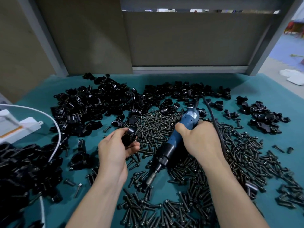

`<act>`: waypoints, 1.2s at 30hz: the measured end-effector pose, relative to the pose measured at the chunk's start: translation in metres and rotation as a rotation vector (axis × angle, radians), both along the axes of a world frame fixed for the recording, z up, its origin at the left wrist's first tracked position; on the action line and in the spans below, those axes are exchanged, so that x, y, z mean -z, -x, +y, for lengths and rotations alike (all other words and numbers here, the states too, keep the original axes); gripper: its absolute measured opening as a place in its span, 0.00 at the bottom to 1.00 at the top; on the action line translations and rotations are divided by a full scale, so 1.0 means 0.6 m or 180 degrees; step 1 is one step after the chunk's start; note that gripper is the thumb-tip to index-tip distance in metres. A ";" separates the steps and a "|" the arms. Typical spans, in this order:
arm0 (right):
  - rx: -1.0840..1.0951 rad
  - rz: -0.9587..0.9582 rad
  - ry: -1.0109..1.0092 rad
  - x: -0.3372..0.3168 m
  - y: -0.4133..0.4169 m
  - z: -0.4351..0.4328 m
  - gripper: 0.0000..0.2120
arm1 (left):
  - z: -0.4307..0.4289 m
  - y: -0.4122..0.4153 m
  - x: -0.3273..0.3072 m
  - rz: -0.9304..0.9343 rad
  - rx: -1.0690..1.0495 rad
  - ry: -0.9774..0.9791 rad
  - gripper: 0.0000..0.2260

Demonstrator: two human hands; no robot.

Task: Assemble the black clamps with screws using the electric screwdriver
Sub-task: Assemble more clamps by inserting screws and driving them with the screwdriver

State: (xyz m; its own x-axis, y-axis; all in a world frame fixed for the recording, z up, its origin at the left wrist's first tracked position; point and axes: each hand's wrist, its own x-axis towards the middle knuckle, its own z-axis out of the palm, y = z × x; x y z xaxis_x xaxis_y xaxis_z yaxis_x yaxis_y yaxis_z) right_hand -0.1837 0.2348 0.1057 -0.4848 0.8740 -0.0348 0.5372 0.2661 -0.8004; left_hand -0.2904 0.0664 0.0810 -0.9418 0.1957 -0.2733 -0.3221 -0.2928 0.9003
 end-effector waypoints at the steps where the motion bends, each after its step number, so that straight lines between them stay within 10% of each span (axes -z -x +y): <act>1: -0.0044 -0.0124 -0.0130 0.000 0.002 -0.005 0.16 | -0.001 0.001 0.000 -0.0002 -0.0007 0.0000 0.07; 7: -0.0224 -0.0101 -0.1066 -0.016 0.012 -0.026 0.10 | 0.000 -0.004 -0.001 0.0016 0.0015 0.0101 0.08; 10: -0.0703 0.0918 -0.0435 -0.033 0.021 -0.036 0.13 | 0.000 -0.006 -0.002 0.0318 -0.0065 0.0373 0.08; 15: -0.2005 0.0914 0.0645 -0.036 0.030 -0.061 0.05 | 0.000 -0.015 -0.004 0.0959 -0.0194 0.1022 0.08; 24: -0.1906 0.1210 0.0556 -0.030 0.007 -0.062 0.10 | 0.003 -0.017 0.006 0.1452 -0.0117 0.1584 0.09; 36: -0.1779 0.1634 0.0528 -0.033 -0.011 -0.076 0.11 | 0.010 -0.023 -0.002 0.0929 0.0099 0.0867 0.13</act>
